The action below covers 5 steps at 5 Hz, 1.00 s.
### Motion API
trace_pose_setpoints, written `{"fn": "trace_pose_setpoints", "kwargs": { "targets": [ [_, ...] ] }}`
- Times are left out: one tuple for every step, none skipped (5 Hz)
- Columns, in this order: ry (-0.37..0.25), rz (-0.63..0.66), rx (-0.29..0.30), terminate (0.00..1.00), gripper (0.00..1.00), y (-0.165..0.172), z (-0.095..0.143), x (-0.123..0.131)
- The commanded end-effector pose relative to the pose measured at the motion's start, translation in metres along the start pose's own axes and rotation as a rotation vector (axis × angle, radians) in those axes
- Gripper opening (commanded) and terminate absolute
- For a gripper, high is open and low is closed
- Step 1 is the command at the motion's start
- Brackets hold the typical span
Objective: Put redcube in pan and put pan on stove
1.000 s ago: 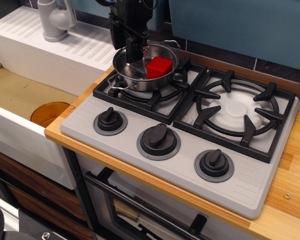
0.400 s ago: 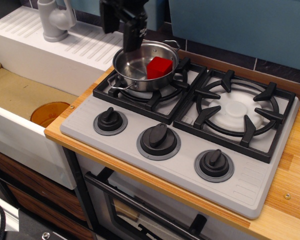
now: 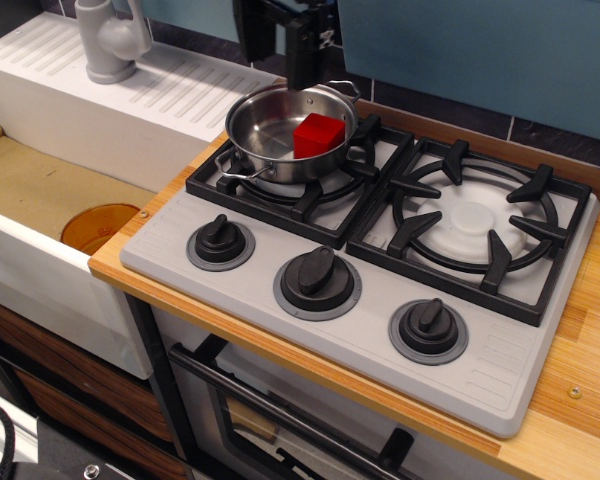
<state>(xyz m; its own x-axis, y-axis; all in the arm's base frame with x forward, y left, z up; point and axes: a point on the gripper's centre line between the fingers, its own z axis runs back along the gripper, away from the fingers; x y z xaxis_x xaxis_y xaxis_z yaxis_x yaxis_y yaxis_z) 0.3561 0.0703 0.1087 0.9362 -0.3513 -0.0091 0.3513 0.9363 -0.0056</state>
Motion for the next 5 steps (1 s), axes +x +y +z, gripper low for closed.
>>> {"fn": "trace_pose_setpoints", "kwargs": {
  "targets": [
    [-0.111, 0.038, 0.096, 0.00, 1.00, -0.027, 0.049, 0.006],
    [-0.109, 0.047, 0.108, 0.00, 1.00, -0.040, 0.053, 0.003],
    [-0.096, 0.054, 0.119, 0.00, 1.00, -0.053, 0.054, 0.002],
    [-0.007, 0.043, 0.152, 0.00, 1.00, -0.059, 0.051, 0.004],
    [0.001, 0.048, 0.114, 1.00, 1.00, -0.066, 0.047, 0.006]
  ]
}}
